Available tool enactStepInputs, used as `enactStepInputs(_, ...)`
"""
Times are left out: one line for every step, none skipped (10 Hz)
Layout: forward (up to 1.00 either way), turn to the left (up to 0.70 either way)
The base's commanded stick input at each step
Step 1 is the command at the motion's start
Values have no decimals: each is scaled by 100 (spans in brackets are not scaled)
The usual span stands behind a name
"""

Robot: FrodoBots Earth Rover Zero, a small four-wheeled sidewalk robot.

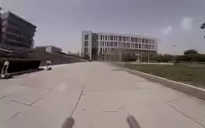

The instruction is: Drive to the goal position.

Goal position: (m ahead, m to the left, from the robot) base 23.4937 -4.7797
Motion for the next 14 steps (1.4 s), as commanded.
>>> enactStepInputs(70,0)
enactStepInputs(70,0)
enactStepInputs(70,0)
enactStepInputs(70,0)
enactStepInputs(70,0)
enactStepInputs(70,0)
enactStepInputs(70,0)
enactStepInputs(70,0)
enactStepInputs(70,0)
enactStepInputs(70,0)
enactStepInputs(70,0)
enactStepInputs(70,0)
enactStepInputs(70,0)
enactStepInputs(70,0)
